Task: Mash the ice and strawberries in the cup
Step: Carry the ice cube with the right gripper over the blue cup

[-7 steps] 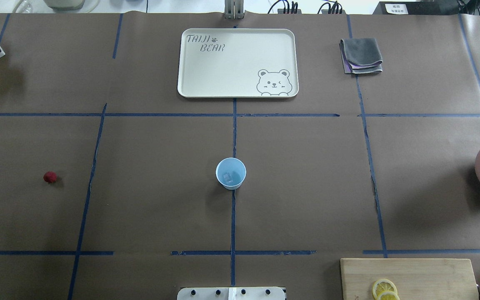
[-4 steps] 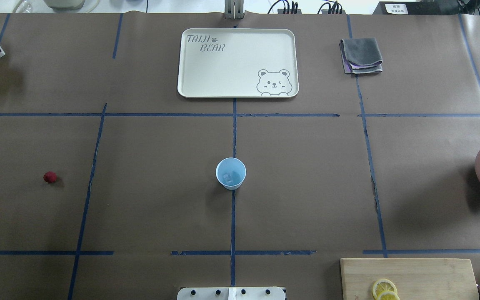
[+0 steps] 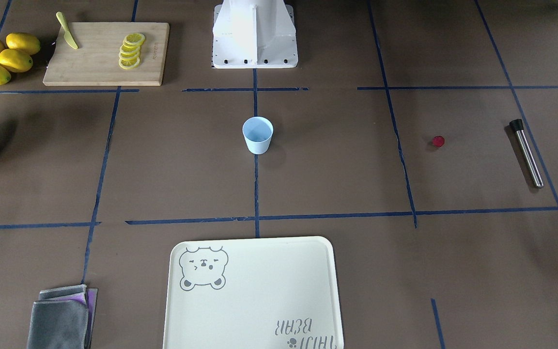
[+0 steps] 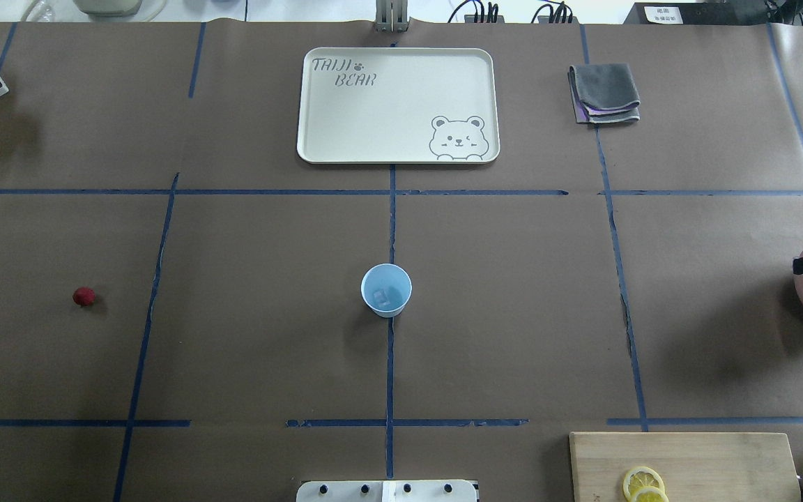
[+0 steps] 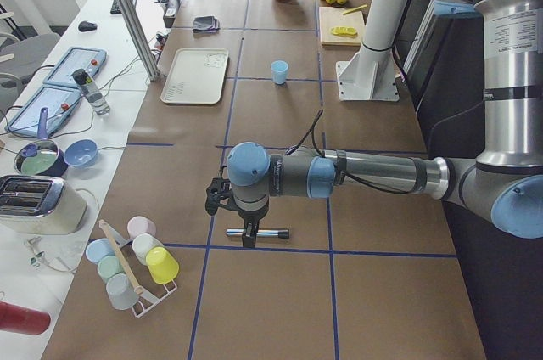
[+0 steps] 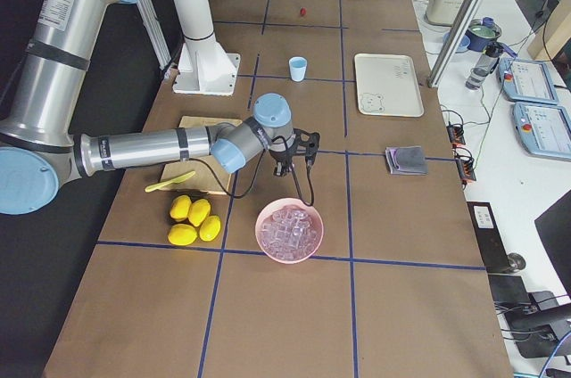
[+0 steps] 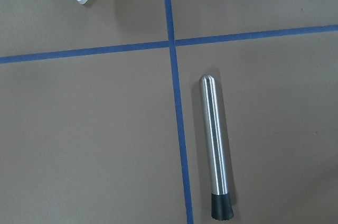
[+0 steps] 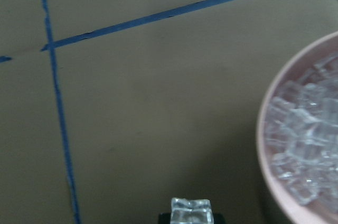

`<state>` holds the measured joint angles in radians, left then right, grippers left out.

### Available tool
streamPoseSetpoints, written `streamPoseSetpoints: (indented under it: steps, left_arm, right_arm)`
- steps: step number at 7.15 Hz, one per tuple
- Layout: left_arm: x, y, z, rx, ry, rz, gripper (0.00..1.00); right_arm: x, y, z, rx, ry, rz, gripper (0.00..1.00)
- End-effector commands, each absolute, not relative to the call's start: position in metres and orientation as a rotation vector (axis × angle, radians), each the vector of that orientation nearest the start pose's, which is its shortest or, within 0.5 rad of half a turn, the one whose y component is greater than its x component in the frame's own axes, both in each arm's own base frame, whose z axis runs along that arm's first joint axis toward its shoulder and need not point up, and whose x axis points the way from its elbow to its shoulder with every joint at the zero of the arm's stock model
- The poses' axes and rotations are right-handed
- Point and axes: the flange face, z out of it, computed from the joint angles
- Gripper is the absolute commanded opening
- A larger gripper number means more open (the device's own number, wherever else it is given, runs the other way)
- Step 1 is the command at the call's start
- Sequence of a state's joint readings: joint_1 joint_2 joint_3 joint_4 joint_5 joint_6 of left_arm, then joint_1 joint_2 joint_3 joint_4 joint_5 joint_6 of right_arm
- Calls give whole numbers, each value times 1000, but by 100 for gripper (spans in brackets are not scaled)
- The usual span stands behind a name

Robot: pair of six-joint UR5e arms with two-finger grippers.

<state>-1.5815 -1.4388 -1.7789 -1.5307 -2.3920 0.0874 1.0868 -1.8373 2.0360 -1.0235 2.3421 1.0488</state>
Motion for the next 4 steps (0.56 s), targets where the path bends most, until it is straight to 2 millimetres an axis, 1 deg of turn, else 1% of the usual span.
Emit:
streamPoseSetpoints:
  steps: [1,2,4]
  left_arm:
    - [-65,-436,618,74,820,87,100]
    - [-65,-436,618,74,820,87,100]
    - [-65,-436,620,71,820,86,100]
  right_arm:
    - [-238,-394,374,-53,-1145,234,0]
    - [-297,-390,327,-92,-1172,260,0]
    - [-397,-394,219,-98,-1099,259,1]
